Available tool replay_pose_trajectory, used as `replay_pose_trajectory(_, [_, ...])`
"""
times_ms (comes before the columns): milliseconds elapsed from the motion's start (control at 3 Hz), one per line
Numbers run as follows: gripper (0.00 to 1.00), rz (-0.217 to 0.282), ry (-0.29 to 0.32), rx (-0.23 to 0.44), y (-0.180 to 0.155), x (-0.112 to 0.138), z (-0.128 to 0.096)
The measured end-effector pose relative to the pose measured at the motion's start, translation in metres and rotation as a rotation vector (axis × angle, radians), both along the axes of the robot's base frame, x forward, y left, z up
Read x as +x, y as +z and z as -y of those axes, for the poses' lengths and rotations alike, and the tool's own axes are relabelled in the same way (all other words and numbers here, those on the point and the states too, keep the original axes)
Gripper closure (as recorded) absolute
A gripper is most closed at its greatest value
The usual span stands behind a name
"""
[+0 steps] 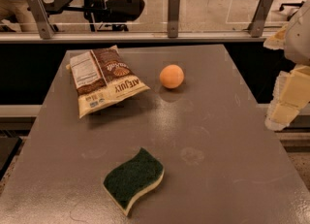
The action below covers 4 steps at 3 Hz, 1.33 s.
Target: Pick sponge
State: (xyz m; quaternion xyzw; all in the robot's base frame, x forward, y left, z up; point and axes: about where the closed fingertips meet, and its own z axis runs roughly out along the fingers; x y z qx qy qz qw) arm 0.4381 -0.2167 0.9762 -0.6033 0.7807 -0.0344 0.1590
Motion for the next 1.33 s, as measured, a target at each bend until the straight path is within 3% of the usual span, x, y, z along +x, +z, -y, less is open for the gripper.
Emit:
replay_pose_trajectory(333, [0.00,0.000,0.000,0.000,0.000,0.000,0.000])
replay_pose_trajectory(667, [0.00,-0.024,0.050,0.027,-0.001,0.005,-0.015])
replay_pose_trajectory(1000, [0.00,-0.040,0.168,0.081,-0.007,0.007,-0.050])
replay_pose_trajectory(1333, [0.00,-0.046,0.309,0.132,-0.015,-0.005,-0.092])
